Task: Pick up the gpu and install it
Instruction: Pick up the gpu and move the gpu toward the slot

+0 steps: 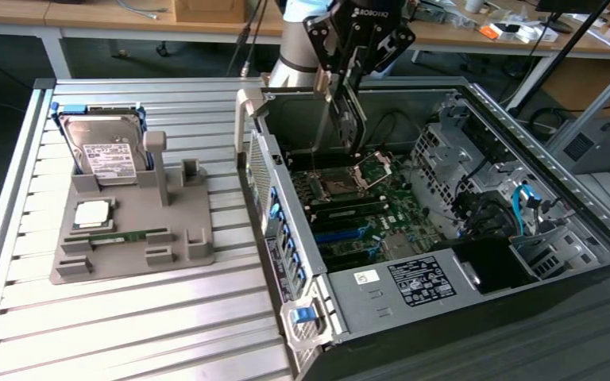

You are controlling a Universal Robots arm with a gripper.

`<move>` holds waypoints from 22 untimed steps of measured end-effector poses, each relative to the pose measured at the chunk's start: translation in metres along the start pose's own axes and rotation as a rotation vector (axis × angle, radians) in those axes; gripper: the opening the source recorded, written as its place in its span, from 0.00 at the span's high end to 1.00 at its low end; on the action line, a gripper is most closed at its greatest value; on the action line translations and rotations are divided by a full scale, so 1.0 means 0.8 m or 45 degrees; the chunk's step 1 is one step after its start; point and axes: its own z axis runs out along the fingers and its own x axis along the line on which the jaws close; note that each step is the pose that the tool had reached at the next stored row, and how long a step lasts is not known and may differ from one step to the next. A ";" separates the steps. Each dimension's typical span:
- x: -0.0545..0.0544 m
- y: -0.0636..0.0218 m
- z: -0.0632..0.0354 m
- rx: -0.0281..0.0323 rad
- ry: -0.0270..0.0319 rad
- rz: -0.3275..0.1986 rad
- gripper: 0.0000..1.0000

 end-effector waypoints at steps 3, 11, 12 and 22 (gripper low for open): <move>0.000 0.000 0.001 0.0009 0.0000 0.000 0.73; -0.004 0.000 0.004 0.0046 -0.0004 0.000 0.73; -0.004 0.000 0.004 0.0048 -0.0004 0.000 0.73; -0.006 0.000 0.009 0.0070 -0.0005 0.000 0.73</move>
